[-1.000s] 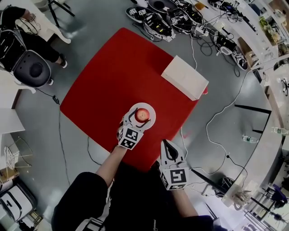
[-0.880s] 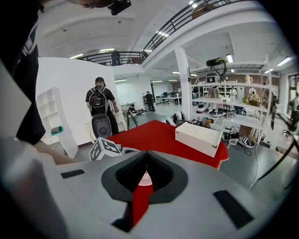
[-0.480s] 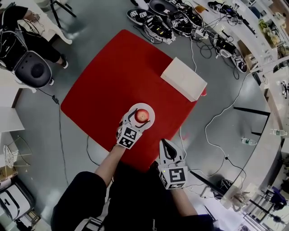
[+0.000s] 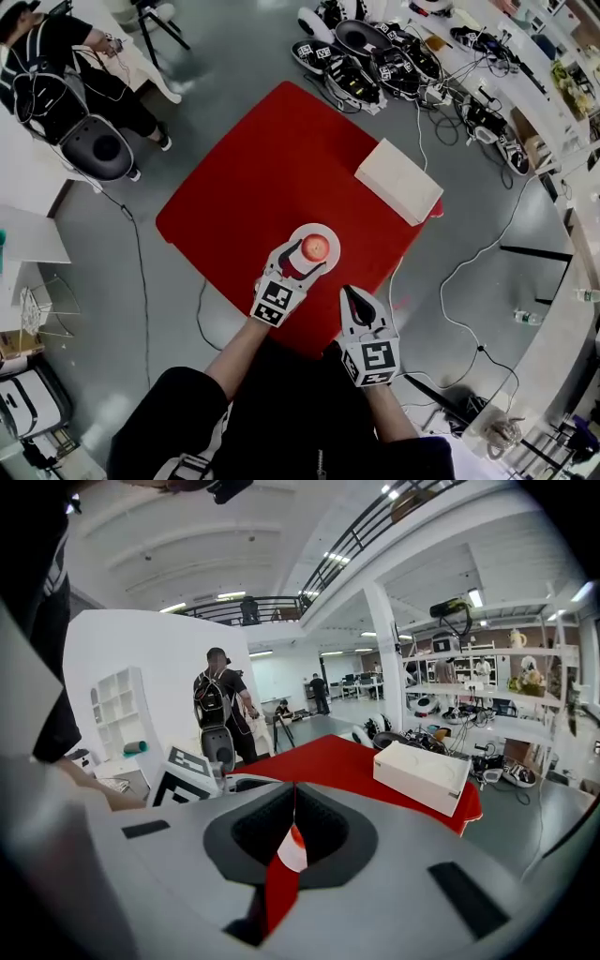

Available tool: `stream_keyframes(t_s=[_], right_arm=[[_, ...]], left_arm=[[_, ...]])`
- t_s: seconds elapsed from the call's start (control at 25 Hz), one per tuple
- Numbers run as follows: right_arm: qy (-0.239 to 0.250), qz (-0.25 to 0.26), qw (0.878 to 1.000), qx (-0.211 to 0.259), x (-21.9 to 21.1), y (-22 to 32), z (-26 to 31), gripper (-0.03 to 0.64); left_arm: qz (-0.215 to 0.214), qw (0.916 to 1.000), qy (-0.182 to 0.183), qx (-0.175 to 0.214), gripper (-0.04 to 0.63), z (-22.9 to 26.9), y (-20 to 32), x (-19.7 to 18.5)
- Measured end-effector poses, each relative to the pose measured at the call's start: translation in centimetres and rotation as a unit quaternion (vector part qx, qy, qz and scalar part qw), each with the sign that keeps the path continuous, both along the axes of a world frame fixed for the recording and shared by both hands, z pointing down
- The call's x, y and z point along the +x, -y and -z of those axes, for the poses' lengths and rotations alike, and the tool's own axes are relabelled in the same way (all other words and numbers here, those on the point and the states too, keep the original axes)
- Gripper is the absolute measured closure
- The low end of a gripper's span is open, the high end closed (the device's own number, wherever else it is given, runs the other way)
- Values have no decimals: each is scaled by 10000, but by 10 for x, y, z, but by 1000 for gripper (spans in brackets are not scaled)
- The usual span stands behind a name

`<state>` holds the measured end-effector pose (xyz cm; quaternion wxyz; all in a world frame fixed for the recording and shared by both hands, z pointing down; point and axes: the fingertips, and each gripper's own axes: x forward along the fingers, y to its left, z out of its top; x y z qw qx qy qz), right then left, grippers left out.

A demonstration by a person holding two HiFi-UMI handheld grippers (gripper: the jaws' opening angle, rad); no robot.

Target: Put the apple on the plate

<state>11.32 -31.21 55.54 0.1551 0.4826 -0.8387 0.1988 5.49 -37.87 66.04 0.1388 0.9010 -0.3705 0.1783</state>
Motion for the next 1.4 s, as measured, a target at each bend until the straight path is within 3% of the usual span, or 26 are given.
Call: stream_keyframes(t_s=[0.2,0.24,0.36,0.52,0.76,1.4], right_arm=[[173,147,9994,280,0,5,21,606],[208,196,9991,308,-2,4,24,606],[335,327,9983,347,-14,2,29,606],[420,490,9972,369,-25,0,29,606],[364,744,9955,459,-45,4,37,606],[231,683,9967,361,-47,1,31,607]], left_arm=[[151,9989,-342,283,573,58,-17,-10],[187,9986,-319,370,589,72,-23,-14],[328,9972,-231,626,589,111,-38,-28],[534,9962,-204,659,589,128,-52,-38],[714,9960,-194,507,589,123,-57,-53],[744,9960,-194,446,589,117,-54,-60]])
